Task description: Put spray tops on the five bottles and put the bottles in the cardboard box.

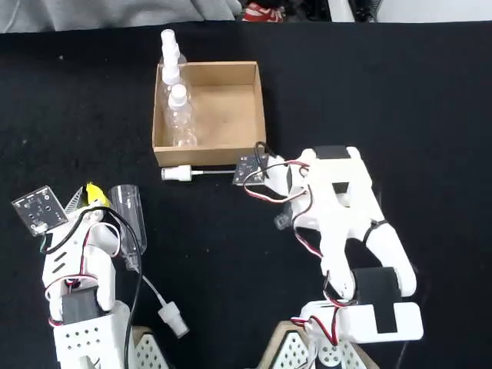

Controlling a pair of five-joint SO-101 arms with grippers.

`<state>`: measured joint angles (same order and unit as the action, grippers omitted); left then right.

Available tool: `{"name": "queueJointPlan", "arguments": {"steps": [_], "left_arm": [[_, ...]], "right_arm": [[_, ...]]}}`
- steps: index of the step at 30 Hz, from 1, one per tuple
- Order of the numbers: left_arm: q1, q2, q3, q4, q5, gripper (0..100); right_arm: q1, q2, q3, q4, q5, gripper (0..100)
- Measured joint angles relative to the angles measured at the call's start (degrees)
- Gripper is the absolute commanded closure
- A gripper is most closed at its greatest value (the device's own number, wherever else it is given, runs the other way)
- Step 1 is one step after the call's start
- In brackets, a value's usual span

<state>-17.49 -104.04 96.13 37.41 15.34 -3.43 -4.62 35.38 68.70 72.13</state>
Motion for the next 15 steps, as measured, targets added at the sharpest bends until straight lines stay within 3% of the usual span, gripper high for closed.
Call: {"name": "queueJointPlan", "arguments": {"steps": [7,15], "left_arm": [[0.00,0.00,0.00,0.00,0.00,97],[0.00,0.00,0.00,0.00,0.00,97]], "right_arm": [[0.00,0.00,0.00,0.00,-3.87,76.1],[-0.18,0.00,0.00,-0.18,-12.57,77.2]]}}
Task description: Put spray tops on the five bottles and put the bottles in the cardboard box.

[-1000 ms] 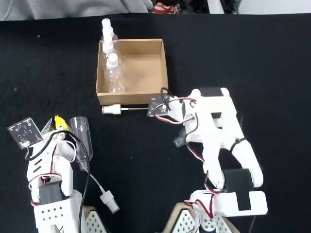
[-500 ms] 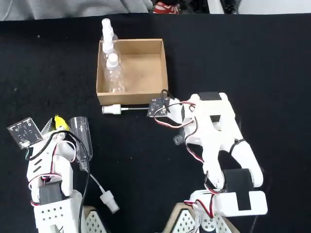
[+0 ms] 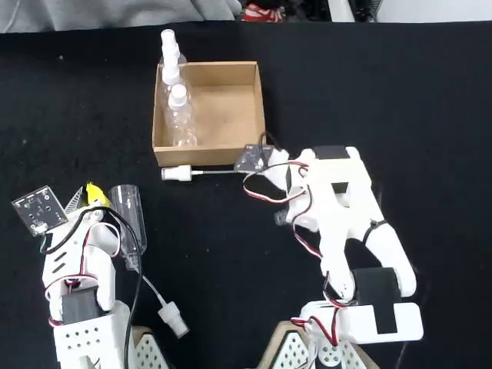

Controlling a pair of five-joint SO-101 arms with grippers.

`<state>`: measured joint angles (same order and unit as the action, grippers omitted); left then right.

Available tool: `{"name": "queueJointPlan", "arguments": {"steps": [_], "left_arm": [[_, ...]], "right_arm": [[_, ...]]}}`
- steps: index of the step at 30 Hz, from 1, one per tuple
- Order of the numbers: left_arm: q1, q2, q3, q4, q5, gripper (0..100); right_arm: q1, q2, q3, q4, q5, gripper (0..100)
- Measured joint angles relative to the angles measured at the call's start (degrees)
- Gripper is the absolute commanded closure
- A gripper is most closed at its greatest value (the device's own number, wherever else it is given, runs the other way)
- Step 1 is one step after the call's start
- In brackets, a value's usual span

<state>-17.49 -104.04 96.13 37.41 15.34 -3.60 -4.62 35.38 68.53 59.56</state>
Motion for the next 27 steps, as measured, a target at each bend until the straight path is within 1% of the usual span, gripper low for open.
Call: {"name": "queueJointPlan", "arguments": {"steps": [6,10,11,13,16,19,22,27], "left_arm": [[0.00,0.00,0.00,0.00,0.00,97],[0.00,0.00,0.00,0.00,0.00,97],[0.00,0.00,0.00,0.00,0.00,97],[0.00,0.00,0.00,0.00,0.00,97],[0.00,0.00,0.00,0.00,0.00,97],[0.00,0.00,0.00,0.00,0.00,97],[0.00,0.00,0.00,0.00,0.00,97],[0.00,0.00,0.00,0.18,0.00,97]], "right_arm": [[0.00,0.00,0.00,0.00,-9.67,77.2],[0.00,0.00,0.00,0.00,-13.80,76.6],[0.00,0.00,0.00,0.00,-14.51,75.3],[0.00,0.00,0.00,0.00,-15.12,69.1],[0.00,0.00,0.00,0.00,-15.21,60.3],[0.09,0.00,0.00,0.44,-14.24,60.0],[0.09,0.00,0.00,1.76,-11.16,60.0],[0.09,0.00,0.00,2.37,-3.60,60.0]]}}
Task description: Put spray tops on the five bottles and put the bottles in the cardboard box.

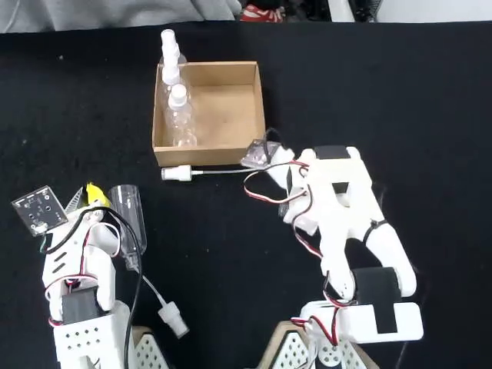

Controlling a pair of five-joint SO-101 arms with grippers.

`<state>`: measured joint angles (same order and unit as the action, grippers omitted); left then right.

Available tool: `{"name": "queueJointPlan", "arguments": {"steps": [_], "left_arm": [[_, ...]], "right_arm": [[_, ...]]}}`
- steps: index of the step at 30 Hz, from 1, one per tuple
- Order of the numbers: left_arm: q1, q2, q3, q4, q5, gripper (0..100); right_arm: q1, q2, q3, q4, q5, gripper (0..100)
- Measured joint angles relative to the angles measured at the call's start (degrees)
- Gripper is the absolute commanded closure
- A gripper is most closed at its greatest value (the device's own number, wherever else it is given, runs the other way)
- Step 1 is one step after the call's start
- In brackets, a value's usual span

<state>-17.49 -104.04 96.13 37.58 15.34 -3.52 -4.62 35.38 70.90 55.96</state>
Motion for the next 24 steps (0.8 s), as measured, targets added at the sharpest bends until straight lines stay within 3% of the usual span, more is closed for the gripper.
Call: {"name": "queueJointPlan", "arguments": {"steps": [9,24], "left_arm": [[0.00,0.00,0.00,0.18,0.00,97],[0.00,0.00,0.00,0.18,0.00,97]], "right_arm": [[0.00,0.00,3.43,-0.18,10.29,60.0],[2.64,0.00,3.60,-3.78,11.34,63.7]]}}
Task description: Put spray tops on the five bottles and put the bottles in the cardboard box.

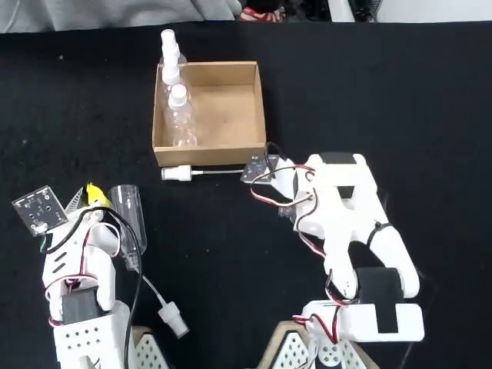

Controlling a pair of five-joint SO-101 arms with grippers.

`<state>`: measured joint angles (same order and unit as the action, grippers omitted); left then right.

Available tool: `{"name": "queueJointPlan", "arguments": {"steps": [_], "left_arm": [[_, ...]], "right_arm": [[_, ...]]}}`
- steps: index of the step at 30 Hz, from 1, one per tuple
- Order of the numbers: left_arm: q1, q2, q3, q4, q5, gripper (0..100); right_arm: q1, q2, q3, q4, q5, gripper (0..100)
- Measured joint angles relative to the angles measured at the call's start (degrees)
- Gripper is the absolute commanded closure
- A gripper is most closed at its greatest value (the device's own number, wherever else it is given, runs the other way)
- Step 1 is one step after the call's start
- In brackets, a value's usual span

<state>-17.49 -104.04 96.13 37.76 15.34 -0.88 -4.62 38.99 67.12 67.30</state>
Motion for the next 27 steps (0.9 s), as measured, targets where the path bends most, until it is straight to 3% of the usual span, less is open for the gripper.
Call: {"name": "queueJointPlan", "arguments": {"steps": [5,15,22,27], "left_arm": [[0.00,0.00,0.00,0.00,0.00,97],[0.00,0.00,0.00,0.00,0.00,97],[0.00,0.00,0.00,0.00,0.00,97],[0.00,0.00,0.00,0.00,0.00,97]], "right_arm": [[0.00,0.00,0.00,-0.09,0.00,73.1],[0.00,0.00,3.87,-5.54,0.00,74.6],[0.00,0.00,4.04,-5.98,0.00,91.7],[0.00,0.00,4.04,-5.10,0.00,94.5]]}}
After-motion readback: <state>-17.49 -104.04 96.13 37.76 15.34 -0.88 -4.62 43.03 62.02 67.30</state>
